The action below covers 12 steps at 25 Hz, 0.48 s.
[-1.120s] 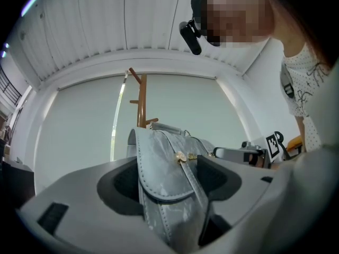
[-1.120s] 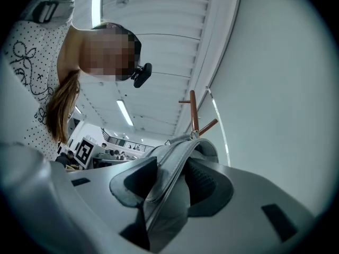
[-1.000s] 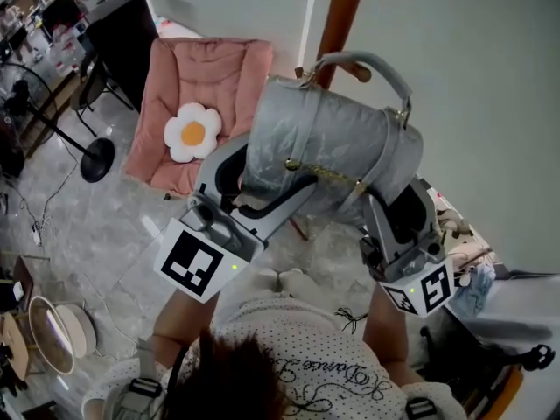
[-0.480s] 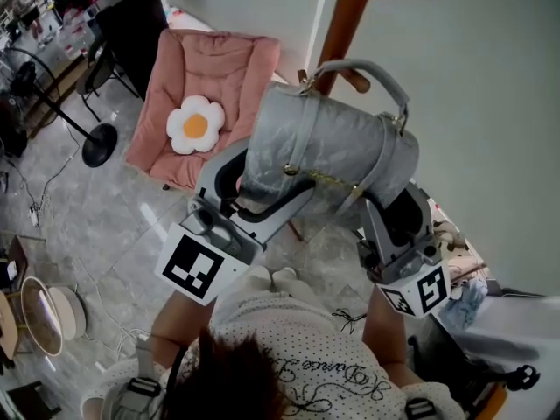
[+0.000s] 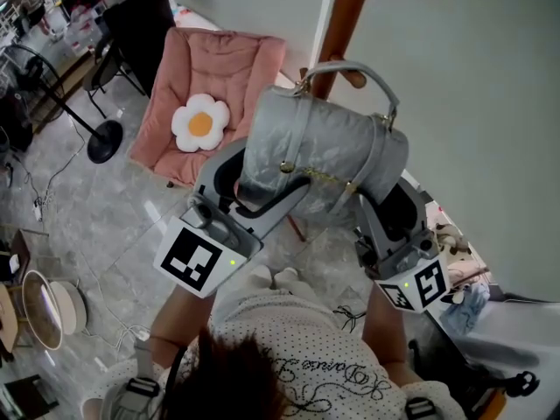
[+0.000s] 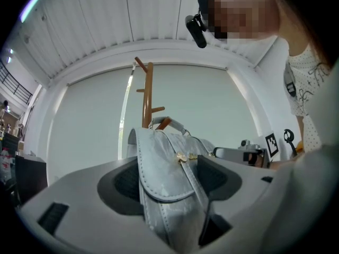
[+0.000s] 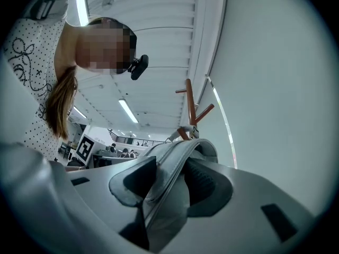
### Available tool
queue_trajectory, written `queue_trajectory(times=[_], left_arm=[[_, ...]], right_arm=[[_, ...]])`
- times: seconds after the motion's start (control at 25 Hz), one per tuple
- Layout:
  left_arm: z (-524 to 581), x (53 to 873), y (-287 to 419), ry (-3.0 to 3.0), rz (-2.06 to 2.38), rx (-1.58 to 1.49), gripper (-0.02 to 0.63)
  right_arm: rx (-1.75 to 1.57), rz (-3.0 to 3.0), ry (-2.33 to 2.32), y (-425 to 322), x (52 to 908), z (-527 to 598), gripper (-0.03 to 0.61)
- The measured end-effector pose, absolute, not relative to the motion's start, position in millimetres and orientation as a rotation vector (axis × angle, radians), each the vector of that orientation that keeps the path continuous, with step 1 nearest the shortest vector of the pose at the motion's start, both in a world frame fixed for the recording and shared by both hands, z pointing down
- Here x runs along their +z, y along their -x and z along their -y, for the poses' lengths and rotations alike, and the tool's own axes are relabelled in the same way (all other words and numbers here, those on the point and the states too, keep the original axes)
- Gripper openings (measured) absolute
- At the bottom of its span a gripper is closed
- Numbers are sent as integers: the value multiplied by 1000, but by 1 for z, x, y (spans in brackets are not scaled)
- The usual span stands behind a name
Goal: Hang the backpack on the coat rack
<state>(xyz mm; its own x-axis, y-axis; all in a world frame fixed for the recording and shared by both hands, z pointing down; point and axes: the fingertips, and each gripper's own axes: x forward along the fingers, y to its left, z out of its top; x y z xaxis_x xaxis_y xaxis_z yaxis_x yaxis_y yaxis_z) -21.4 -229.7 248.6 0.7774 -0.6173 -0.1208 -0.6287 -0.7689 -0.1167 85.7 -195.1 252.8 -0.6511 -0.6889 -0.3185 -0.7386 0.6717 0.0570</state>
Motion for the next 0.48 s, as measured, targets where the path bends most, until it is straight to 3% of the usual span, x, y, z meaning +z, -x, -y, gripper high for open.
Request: queue_trajectory(times=[0.48], left_arm=[[239, 263, 18, 2839, -1089, -29, 307]], right_arm=[[57, -2704, 1203, -90, 271, 210, 184]])
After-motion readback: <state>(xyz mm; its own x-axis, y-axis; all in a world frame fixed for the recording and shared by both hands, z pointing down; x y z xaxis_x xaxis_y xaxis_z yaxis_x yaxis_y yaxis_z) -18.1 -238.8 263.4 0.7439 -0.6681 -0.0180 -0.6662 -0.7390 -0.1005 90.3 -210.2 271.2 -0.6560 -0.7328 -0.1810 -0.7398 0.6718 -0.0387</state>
